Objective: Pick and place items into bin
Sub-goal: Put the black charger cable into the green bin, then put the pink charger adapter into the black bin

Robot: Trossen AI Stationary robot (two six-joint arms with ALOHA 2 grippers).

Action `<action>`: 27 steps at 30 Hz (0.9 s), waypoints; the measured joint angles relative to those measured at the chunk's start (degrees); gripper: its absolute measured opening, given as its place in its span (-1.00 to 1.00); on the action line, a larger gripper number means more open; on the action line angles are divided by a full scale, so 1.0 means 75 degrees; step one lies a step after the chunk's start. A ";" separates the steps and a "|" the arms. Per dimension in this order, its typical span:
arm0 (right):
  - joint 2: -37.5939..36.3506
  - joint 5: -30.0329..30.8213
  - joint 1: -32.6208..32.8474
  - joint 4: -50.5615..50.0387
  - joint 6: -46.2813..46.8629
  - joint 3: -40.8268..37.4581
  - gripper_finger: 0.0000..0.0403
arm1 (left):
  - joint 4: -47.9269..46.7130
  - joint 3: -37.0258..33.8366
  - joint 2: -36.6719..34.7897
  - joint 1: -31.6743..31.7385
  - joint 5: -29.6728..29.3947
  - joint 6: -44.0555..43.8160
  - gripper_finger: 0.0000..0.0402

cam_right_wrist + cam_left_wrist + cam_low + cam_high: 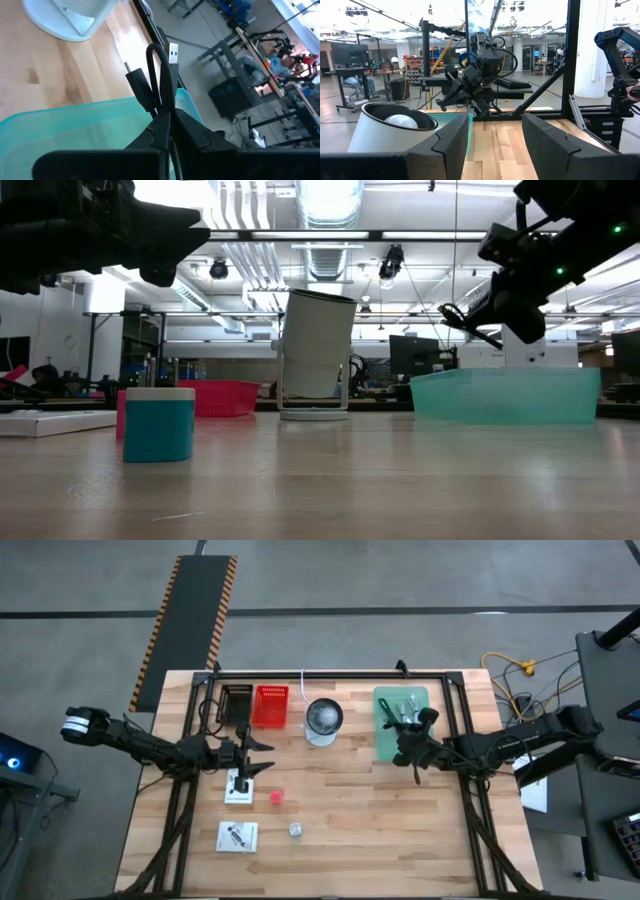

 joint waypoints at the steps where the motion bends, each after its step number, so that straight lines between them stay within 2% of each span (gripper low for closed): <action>1: 0.0000 0.0042 0.0003 0.0001 0.0059 0.0015 -0.96 | 0.0003 0.0000 0.0000 0.0003 0.0000 0.0000 -0.15; 7: 0.0000 0.0139 0.0006 -0.0003 0.0277 0.0065 -0.88 | 0.0000 0.0000 0.0000 0.0001 0.0000 0.0000 -0.15; 19: 0.0000 0.0093 0.0018 0.0023 0.0383 0.0075 -0.50 | 0.0000 0.0000 0.0000 0.0003 0.0000 0.0000 -0.15; 23: -0.0006 -0.0879 0.0139 0.0349 0.0773 0.0075 -0.47 | 0.0000 0.0000 0.0000 0.0001 0.0000 0.0000 -0.15; 27: -0.0006 -0.3191 0.0332 0.1418 0.0790 0.0075 -0.50 | 0.0000 0.0000 0.0000 0.0001 0.0000 0.0000 -0.15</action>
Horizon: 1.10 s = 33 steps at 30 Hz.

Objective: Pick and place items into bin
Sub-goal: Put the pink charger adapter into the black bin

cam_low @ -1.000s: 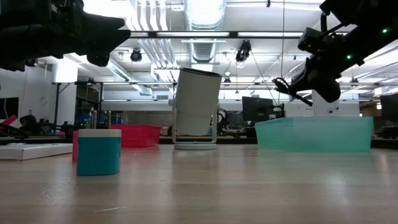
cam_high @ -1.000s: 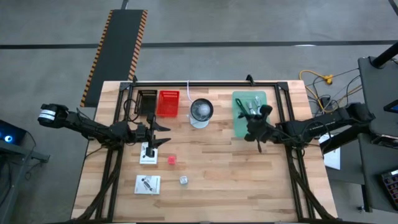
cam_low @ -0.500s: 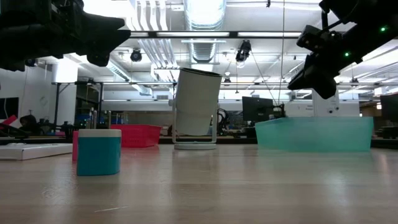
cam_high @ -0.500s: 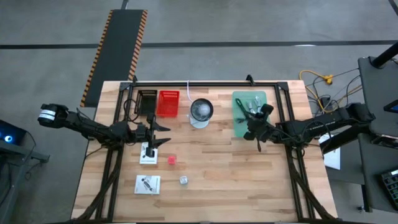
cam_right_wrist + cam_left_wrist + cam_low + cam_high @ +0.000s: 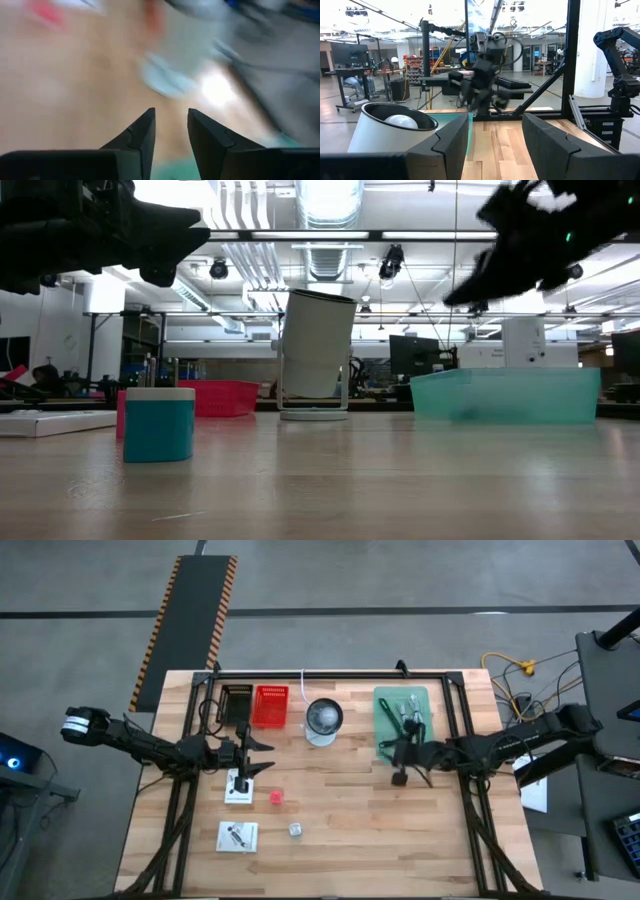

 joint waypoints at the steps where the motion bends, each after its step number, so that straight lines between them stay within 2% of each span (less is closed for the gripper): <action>1: 0.0000 -0.0661 0.0047 0.0402 -0.0053 -0.0004 -0.51 | 0.0000 0.0000 0.0000 -0.0001 0.0000 0.0000 -0.15; 5: -0.0003 -0.2699 0.0279 0.1873 -0.0279 -0.0084 -0.57 | 0.0000 0.0000 0.0000 -0.0001 0.0000 0.0000 -0.15; 8: -0.0012 -0.3245 0.0481 0.2205 -0.0283 -0.0087 -0.61 | 0.0000 0.0000 0.0000 0.0000 0.0000 0.0000 -0.15; 15: -0.0028 -0.4104 0.0737 0.1992 -0.0411 -0.0190 -0.74 | 0.0000 0.0000 0.0000 0.0002 0.0000 0.0000 -0.15; 22: -0.0345 -0.4063 0.0747 0.2114 -0.0338 -0.0837 -0.84 | 0.0000 0.0000 0.0000 -0.0001 0.0000 0.0000 -0.15; 27: -0.1273 -0.4033 0.0749 0.2315 -0.0258 -0.1507 -0.90 | -0.0001 0.0000 0.0000 0.0001 0.0000 0.0000 -0.15; 33: -0.2552 -0.2819 0.0746 0.3199 -0.0848 -0.2275 -0.94 | -0.0005 0.0000 0.0000 0.0001 0.0000 -0.0003 -0.15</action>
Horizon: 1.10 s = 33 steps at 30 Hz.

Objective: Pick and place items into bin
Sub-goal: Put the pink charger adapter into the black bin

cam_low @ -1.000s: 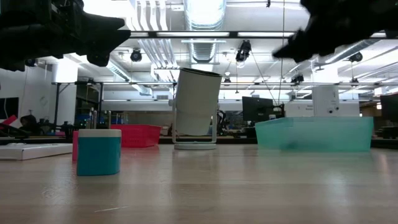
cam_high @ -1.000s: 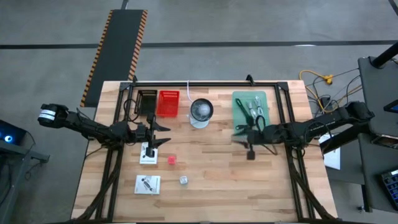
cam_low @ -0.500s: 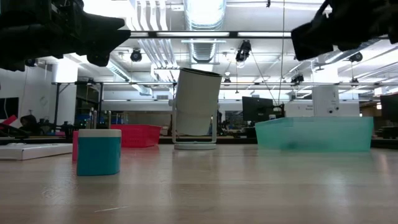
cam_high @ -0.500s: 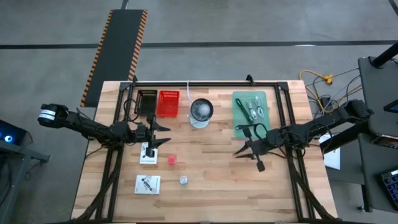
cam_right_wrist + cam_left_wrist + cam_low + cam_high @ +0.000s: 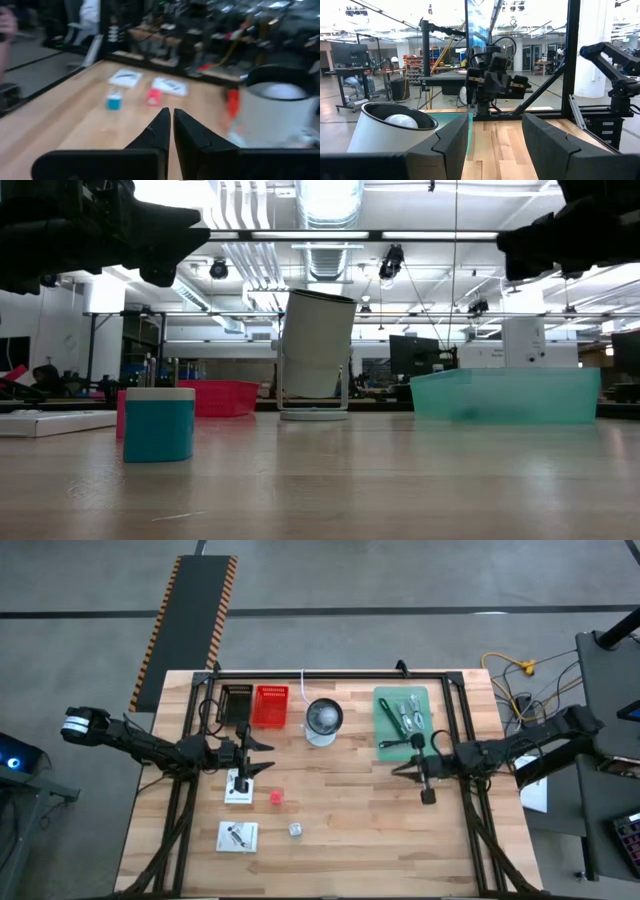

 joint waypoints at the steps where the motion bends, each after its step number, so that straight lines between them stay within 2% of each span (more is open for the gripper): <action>1: -0.0183 0.0193 0.0000 0.0034 -0.0085 -0.0095 -0.94 | 0.0005 0.0000 0.0000 -0.0001 0.0000 0.0000 -0.15; 6: -0.0937 0.0440 -0.0164 -0.0162 -0.0589 -0.0246 -0.94 | 0.0002 0.0000 0.0000 -0.0001 0.0000 0.0000 -0.15; 9: -0.1323 0.0449 -0.0441 -0.0957 -0.0808 -0.0189 -0.94 | 0.0002 0.0000 0.0000 -0.0002 0.0000 0.0000 -0.15; 14: -0.1884 0.0363 -0.1104 -0.2229 -0.0312 0.0038 -0.94 | 0.0003 0.0000 0.0001 -0.0002 0.0000 0.0000 -0.15; 19: -0.2214 -0.0258 -0.1391 -0.2412 0.0193 -0.0004 -0.94 | 0.0005 0.0000 0.0003 -0.0002 0.0000 0.0000 -0.15; 33: -0.3225 -0.0251 -0.1384 -0.2367 0.0626 -0.0705 -0.94 | 0.0000 0.0000 0.0003 0.0000 -0.0001 0.0000 -0.15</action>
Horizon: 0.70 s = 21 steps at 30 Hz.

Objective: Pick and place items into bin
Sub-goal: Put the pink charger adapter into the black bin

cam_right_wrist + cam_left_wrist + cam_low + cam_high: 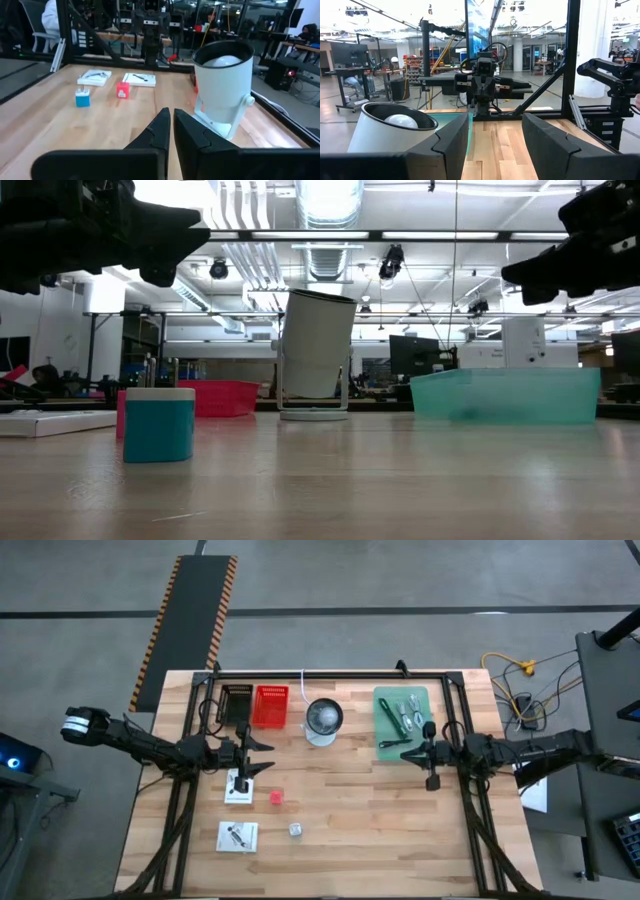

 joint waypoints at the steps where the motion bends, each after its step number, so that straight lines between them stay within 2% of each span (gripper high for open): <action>1: -0.0066 0.0000 0.0000 -0.0097 -0.0021 -0.0009 -0.95 | 0.0002 0.0000 0.0000 -0.0002 0.0000 0.0000 -0.15; 9: -0.0766 0.0006 -0.0015 -0.0538 -0.0276 -0.0153 -0.96 | -0.0001 0.0000 0.0000 0.0001 -0.0002 0.0000 -0.15; 21: -0.0838 0.0006 -0.0017 -0.0247 -0.0108 -0.0150 -0.96 | -0.0001 0.0000 0.0003 -0.0002 -0.0002 0.0006 -0.15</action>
